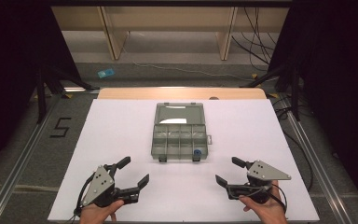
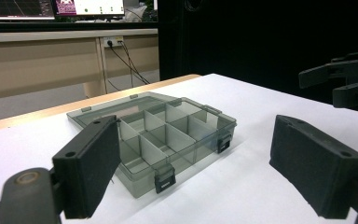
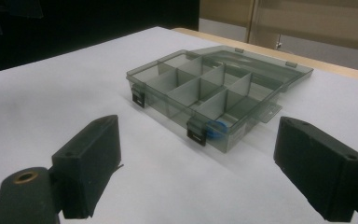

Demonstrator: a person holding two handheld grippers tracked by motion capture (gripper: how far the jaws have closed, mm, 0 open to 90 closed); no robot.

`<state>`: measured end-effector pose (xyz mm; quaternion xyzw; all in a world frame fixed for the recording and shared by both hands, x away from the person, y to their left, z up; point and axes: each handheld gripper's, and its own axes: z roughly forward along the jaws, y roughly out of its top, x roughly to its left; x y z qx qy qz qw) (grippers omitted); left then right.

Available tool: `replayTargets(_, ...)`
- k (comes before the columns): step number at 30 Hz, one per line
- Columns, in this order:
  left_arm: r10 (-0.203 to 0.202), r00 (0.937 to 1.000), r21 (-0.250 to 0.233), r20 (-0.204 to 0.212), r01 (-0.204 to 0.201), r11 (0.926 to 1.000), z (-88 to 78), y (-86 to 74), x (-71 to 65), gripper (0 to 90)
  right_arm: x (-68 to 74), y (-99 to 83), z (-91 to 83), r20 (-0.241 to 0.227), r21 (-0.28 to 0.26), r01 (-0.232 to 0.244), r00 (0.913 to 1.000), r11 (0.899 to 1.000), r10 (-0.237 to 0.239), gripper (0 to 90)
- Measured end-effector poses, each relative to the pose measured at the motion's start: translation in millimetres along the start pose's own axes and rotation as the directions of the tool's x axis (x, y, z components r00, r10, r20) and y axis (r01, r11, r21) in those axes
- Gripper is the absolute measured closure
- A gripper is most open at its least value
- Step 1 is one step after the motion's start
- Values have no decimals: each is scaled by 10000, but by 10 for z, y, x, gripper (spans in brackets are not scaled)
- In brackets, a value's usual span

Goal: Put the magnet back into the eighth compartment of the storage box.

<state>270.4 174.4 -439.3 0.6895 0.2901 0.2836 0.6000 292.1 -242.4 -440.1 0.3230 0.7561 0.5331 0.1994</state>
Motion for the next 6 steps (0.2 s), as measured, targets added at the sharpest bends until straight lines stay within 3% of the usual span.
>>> replayTargets(3, -206, 9998, 17, -19, 206, 9998, 1, -7, -12, 157, -5, 7, -7, -40, 83, 50, 10000, 10000, -50, 157)
replayTargets(6, -109, 9999, 10, -8, 109, 9999, 1, -3, -7, 157, -7, 8, -6, -44, 67, 83, 10000, 9999, -83, 158)
